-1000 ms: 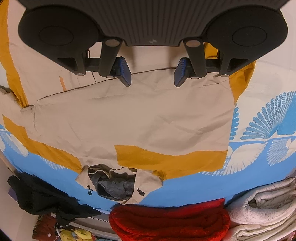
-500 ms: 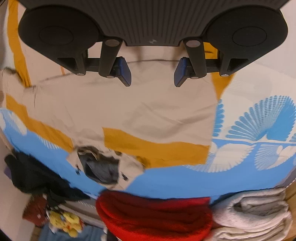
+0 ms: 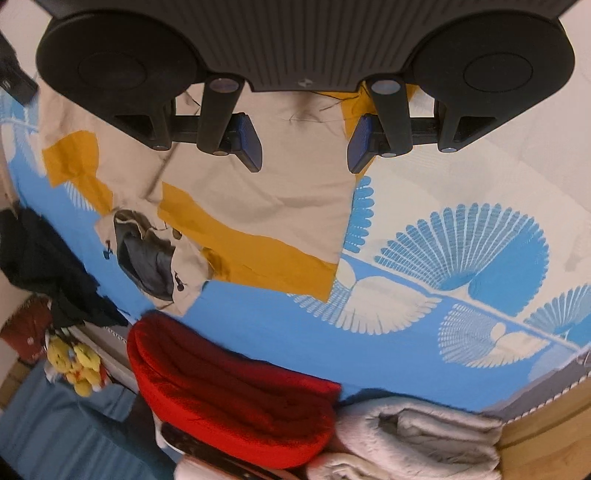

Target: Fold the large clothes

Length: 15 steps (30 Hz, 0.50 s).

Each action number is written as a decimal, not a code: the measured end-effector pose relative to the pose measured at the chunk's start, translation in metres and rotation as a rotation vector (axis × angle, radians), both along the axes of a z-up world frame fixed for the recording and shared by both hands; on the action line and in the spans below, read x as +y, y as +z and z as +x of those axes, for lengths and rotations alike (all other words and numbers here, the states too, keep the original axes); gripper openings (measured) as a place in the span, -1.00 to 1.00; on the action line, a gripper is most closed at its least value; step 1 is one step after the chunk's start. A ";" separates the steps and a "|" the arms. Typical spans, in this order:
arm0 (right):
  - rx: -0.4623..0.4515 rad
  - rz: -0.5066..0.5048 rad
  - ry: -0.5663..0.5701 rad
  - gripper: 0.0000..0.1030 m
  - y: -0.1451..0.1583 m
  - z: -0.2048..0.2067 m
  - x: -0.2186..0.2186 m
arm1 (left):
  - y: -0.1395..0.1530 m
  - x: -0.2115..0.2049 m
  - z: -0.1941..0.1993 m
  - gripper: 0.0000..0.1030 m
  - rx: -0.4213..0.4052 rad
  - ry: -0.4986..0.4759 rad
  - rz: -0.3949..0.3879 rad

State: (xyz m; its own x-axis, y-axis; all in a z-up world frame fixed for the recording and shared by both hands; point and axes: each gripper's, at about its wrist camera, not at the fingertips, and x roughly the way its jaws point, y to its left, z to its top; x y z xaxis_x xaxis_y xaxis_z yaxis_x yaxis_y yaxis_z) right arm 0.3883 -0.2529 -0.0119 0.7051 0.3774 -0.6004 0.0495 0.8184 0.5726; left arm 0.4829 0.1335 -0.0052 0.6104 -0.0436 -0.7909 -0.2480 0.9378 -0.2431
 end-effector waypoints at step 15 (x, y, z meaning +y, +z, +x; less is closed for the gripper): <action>0.016 -0.097 -0.225 -0.38 -0.026 -0.012 -0.059 | -0.037 -0.132 -0.004 -0.22 -0.078 -0.437 -0.019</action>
